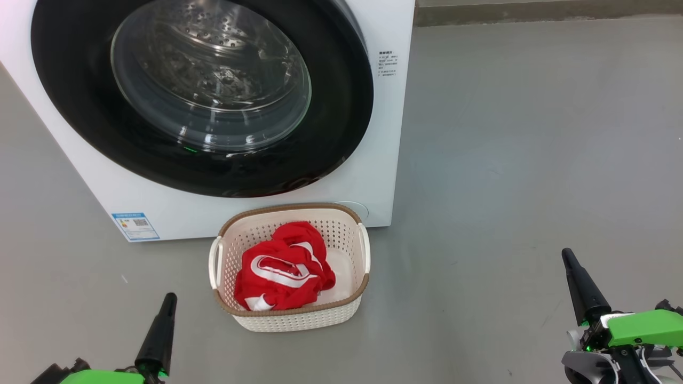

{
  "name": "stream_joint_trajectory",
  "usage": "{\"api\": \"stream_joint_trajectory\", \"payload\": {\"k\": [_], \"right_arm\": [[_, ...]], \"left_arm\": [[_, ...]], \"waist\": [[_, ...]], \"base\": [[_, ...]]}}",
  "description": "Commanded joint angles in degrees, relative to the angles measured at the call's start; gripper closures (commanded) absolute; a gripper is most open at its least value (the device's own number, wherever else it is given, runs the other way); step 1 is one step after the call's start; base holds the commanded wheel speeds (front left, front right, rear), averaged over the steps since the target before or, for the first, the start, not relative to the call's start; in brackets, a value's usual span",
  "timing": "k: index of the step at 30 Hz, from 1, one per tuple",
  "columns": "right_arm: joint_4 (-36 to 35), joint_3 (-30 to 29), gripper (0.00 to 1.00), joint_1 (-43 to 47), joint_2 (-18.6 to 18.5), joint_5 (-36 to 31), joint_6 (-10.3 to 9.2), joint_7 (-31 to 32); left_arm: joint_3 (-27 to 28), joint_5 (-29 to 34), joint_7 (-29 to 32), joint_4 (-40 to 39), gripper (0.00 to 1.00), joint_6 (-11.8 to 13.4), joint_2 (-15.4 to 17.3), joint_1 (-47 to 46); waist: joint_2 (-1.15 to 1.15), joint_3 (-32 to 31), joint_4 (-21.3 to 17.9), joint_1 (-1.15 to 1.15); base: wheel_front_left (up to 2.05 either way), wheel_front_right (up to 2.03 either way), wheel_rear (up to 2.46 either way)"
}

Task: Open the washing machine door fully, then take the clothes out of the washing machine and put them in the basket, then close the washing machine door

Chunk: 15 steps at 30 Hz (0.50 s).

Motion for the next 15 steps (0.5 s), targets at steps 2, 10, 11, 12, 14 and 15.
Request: {"api": "stream_joint_trajectory", "payload": {"k": [2, 10, 11, 12, 14, 15], "right_arm": [[-1.41, 0.98, 1.00, -2.55, -0.59, 0.08, 0.03, 0.40], [-1.41, 0.87, 1.00, -2.56, -0.52, 0.00, 0.03, 0.48], [-1.41, 0.86, 1.00, -2.56, -0.51, -0.01, 0.03, 0.49], [-1.41, 0.85, 1.00, -2.56, -0.50, -0.02, 0.03, 0.50], [-1.40, 0.83, 1.00, -2.57, -0.48, -0.04, 0.03, 0.52], [-1.40, 0.81, 1.00, -2.57, -0.47, -0.05, 0.03, 0.53]], "left_arm": [[2.03, -0.40, 0.34, -1.17, 1.00, -0.41, 0.63, -2.29], [2.03, -0.41, 0.34, -1.18, 1.00, -0.41, 0.63, -2.29], [2.03, -0.41, 0.34, -1.18, 1.00, -0.41, 0.63, -2.29], [2.03, -0.41, 0.34, -1.18, 1.00, -0.41, 0.63, -2.29], [2.03, -0.41, 0.34, -1.18, 1.00, -0.41, 0.63, -2.29], [2.03, -0.41, 0.34, -1.18, 1.00, -0.41, 0.63, -2.29]], "waist": [[0.00, 0.00, 0.00, 0.00], [0.00, 0.00, 0.00, 0.00], [0.00, 0.00, 0.00, 0.00], [0.00, 0.00, 0.00, 0.00], [0.00, 0.00, 0.00, 0.00], [0.00, 0.00, 0.00, 0.00]], "base": [[0.00, 0.00, 0.00], [0.00, 0.00, 0.00], [0.00, 0.00, 0.00], [0.00, 0.00, 0.00], [0.00, 0.00, 0.00], [0.00, 0.00, 0.00]]}}
